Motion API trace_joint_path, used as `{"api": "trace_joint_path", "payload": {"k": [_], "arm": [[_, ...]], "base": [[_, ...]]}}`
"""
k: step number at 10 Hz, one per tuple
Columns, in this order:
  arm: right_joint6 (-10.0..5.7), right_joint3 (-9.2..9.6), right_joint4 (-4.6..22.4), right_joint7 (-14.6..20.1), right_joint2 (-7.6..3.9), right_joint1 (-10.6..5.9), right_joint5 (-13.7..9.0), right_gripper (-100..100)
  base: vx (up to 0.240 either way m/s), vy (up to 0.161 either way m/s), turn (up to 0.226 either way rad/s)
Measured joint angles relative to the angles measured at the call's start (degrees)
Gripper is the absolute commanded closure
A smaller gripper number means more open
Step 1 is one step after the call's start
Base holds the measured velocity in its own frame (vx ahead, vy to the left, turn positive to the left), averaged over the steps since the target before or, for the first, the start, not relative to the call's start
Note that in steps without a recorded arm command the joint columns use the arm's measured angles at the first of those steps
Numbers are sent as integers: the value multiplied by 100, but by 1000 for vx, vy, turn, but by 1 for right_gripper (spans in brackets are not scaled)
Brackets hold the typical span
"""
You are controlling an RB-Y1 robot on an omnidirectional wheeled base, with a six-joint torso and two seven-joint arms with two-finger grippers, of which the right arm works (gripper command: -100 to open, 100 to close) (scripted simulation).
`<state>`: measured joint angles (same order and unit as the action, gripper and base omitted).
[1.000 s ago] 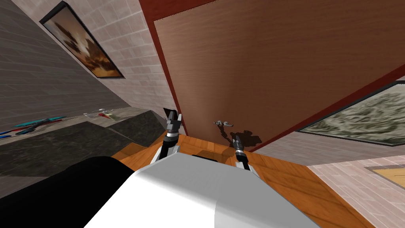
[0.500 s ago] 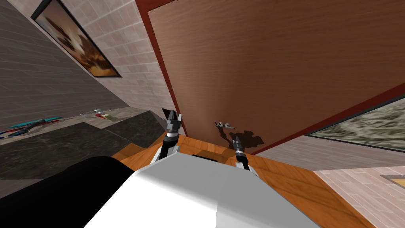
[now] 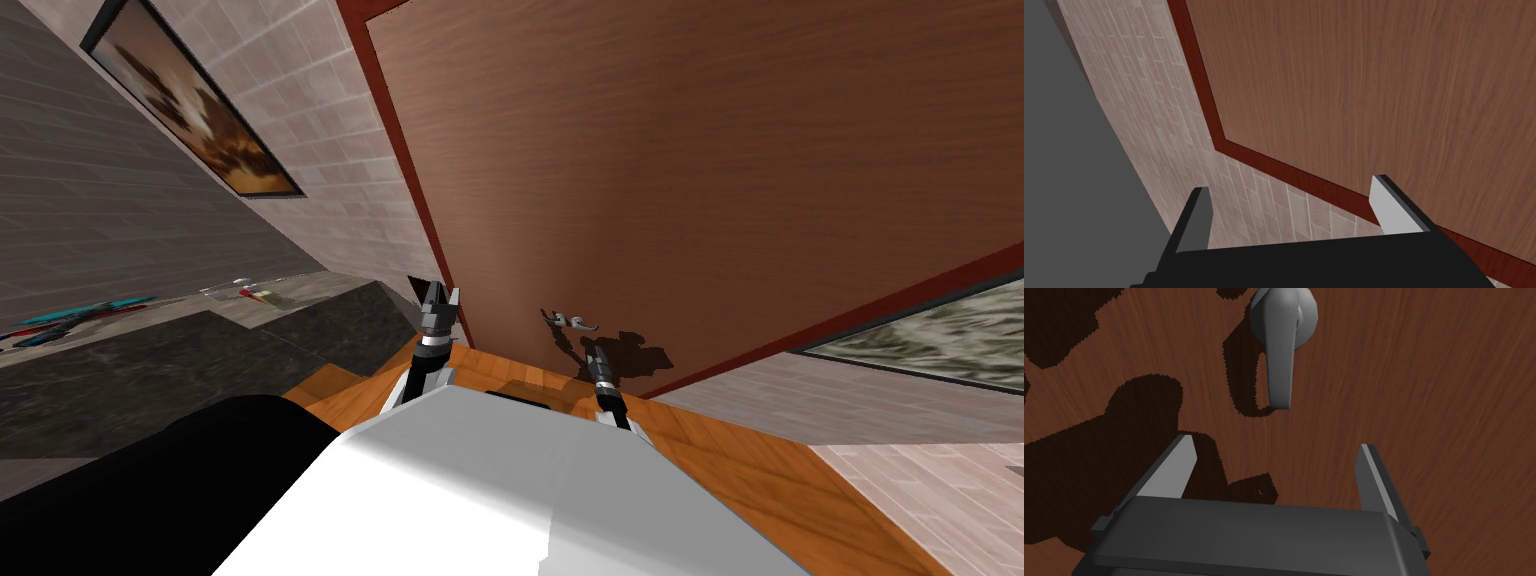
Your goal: Pull the door open
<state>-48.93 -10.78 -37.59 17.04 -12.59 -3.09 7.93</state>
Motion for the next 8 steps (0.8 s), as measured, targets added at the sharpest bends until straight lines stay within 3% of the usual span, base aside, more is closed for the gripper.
{"api": "trace_joint_path", "payload": {"k": [2,4,5,6,8], "arm": [[8,-91,4,-19,-42,85,-48,-100],[75,-301,-8,39,-266,273,-173,-100],[19,-362,150,15,-294,245,-207,-100],[14,-454,128,3,-346,346,-260,-100],[-82,-638,430,-71,-434,292,-366,-100]], "base": [[19,-1,63],[29,-10,54],[43,-21,117],[46,-27,72],[112,-60,164]]}}
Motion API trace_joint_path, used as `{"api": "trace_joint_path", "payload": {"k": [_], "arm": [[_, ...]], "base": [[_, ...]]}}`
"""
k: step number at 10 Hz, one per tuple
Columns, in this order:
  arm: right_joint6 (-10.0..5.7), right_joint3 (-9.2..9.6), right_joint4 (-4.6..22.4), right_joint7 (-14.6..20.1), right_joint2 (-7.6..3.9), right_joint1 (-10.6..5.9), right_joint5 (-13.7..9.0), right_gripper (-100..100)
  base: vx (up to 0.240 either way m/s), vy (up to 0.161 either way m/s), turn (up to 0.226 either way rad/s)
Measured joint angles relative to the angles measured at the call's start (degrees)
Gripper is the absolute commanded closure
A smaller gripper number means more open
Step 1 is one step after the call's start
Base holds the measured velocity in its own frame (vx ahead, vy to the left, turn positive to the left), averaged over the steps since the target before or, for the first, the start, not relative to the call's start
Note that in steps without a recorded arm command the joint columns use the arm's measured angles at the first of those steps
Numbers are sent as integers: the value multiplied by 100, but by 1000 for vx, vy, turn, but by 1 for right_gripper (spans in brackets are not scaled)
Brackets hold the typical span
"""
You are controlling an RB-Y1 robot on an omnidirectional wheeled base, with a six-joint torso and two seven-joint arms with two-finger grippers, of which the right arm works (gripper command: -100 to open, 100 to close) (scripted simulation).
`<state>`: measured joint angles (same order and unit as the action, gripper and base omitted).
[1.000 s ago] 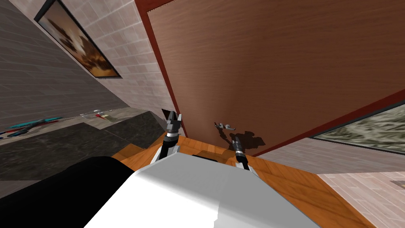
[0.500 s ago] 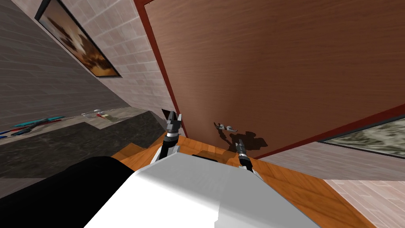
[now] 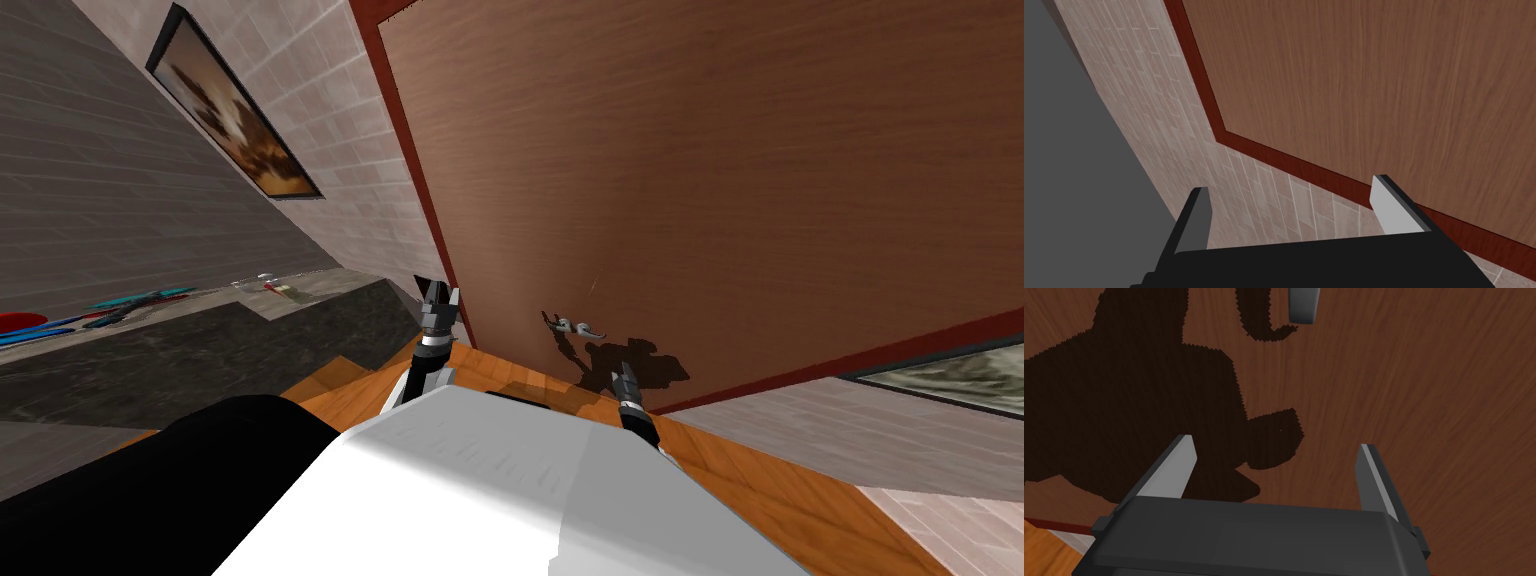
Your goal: Pull the door open
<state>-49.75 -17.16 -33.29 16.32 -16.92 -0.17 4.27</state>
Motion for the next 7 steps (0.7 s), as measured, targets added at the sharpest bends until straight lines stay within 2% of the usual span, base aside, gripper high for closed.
{"api": "trace_joint_path", "payload": {"k": [1,2,4,5,6,7], "arm": [[-88,-97,185,-5,-81,-15,-62,-100],[-39,-133,22,5,-78,86,-86,-100],[10,-154,-61,-1,-20,56,-112,-100],[-10,-125,-68,-18,47,-3,-101,-100],[50,-72,-255,-33,152,-8,-76,-100],[-21,-48,-76,-24,135,-129,-69,-100]], "base": [[112,-90,79],[142,-88,211],[162,-60,187],[195,58,191],[146,76,69],[55,32,3]]}}
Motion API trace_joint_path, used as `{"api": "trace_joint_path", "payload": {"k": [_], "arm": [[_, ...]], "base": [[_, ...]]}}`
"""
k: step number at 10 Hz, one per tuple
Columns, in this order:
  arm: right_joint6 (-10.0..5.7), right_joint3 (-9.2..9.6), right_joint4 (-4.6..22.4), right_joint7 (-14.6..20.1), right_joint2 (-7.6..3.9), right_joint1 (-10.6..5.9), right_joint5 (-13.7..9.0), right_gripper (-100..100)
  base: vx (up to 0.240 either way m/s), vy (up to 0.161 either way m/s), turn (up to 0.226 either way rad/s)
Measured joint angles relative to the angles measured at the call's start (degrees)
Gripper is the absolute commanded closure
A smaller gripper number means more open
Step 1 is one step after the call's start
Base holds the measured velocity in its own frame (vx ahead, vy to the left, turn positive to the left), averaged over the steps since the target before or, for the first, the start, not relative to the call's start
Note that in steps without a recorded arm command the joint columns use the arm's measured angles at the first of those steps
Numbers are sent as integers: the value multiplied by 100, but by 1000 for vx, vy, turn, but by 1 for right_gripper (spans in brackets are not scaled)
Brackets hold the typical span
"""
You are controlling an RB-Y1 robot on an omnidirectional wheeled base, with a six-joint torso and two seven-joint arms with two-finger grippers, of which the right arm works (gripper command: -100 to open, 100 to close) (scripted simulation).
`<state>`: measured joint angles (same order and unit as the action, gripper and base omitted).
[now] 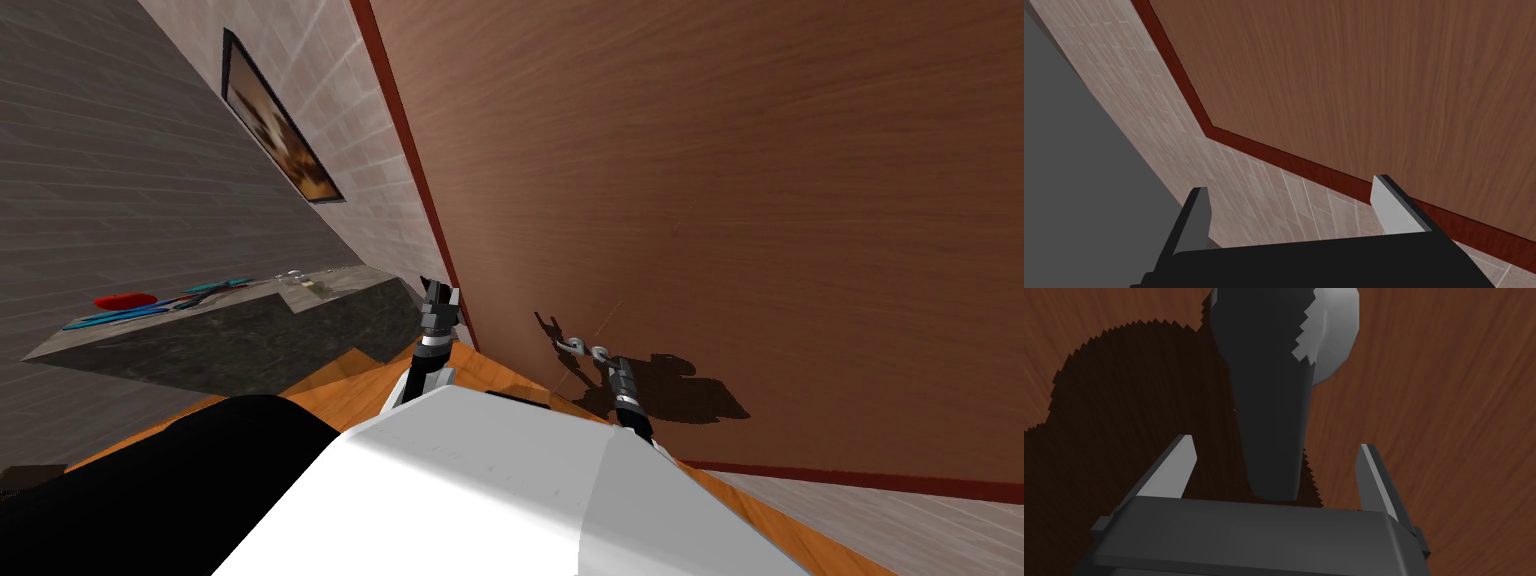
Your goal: Pull the door open
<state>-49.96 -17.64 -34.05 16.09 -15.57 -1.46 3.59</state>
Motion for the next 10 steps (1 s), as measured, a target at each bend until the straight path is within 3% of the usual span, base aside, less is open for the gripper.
{"api": "trace_joint_path", "payload": {"k": [1,7,8,9,10], "arm": [[-32,2,32,4,-4,-17,0,100],[4,17,3,-2,18,-5,9,100],[-12,-6,65,4,-34,-29,0,100],[82,-15,-162,28,-36,127,2,100],[32,-21,-98,47,-62,166,-1,100]], "base": [[0,0,0],[-31,-11,-1],[-155,-43,-40],[-97,-13,-24],[-134,12,24]]}}
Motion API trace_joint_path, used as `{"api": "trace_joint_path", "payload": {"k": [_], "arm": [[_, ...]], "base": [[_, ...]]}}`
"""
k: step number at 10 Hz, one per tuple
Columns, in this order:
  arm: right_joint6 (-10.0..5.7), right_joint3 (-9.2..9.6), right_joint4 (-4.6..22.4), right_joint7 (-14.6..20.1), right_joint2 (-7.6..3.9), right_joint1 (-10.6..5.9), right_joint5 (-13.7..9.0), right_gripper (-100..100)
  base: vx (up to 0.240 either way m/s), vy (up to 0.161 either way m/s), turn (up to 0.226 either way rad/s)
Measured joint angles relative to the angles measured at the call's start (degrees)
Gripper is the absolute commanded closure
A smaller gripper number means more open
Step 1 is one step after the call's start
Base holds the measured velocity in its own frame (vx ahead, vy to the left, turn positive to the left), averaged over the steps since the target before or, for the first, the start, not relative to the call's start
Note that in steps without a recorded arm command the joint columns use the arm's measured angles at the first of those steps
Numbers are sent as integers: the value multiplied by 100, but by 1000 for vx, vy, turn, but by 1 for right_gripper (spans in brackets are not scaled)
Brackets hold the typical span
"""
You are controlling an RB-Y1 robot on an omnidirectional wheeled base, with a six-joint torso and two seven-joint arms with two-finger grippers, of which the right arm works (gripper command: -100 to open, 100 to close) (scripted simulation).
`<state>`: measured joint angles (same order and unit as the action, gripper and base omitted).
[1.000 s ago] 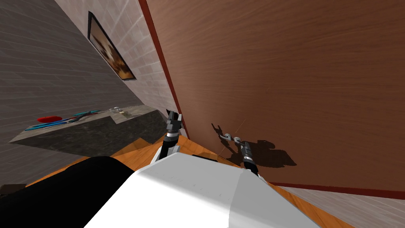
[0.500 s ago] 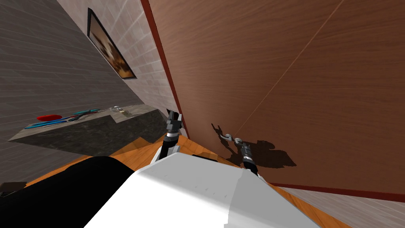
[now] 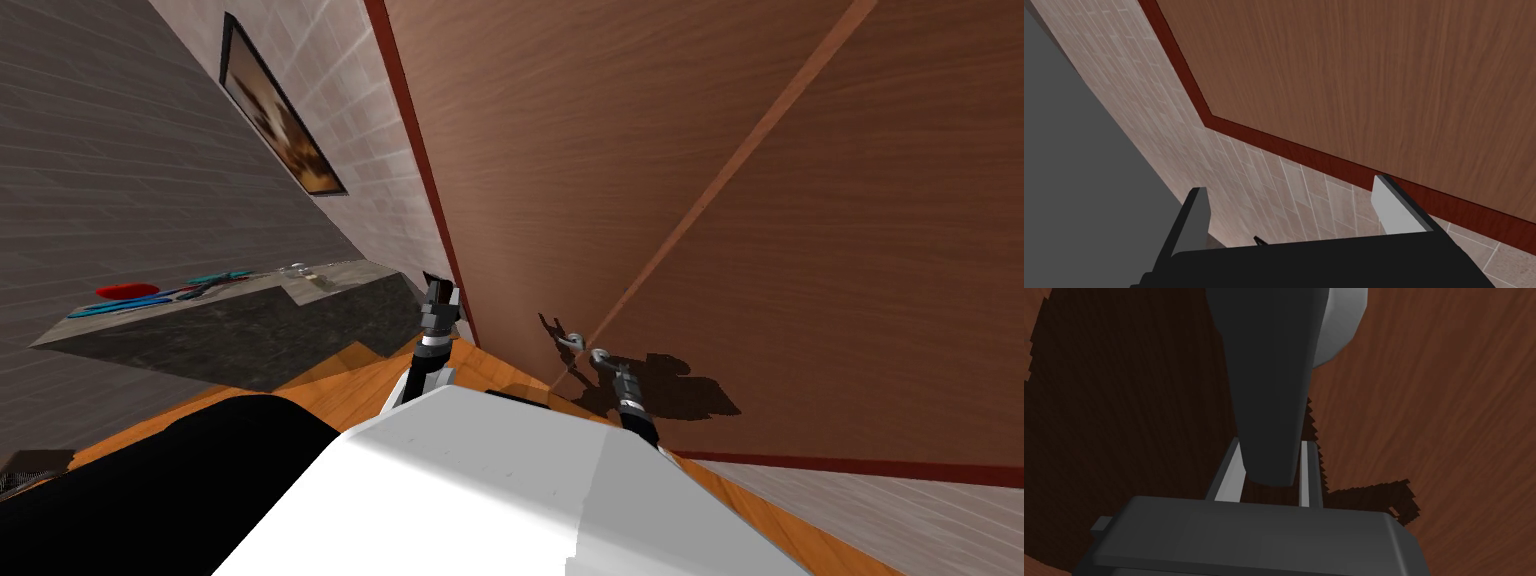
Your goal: Pull the door open
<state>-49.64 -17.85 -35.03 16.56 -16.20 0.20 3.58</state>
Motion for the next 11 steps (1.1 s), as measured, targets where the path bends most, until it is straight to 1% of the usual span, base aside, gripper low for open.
{"api": "trace_joint_path", "payload": {"k": [1,2,4,5,6,7,8,9,10,11], "arm": [[-114,-12,168,21,-63,-17,1,100],[-162,-6,189,67,-116,35,16,100],[-243,29,272,168,-217,62,61,100],[-254,74,171,256,-262,148,103,100],[-286,133,114,357,-314,189,151,100],[-276,211,-12,436,-301,230,210,100],[-349,271,38,485,-301,211,252,100],[-398,342,23,555,-315,211,300,100],[-461,401,37,593,-294,188,342,100],[-471,403,44,598,-295,188,345,100]], "base": [[-170,19,64],[-176,28,62],[-184,10,141],[-220,-25,198],[-200,-71,145],[-133,-82,94],[-120,-61,116],[-108,-61,142],[-44,-42,24],[-124,-27,105]]}}
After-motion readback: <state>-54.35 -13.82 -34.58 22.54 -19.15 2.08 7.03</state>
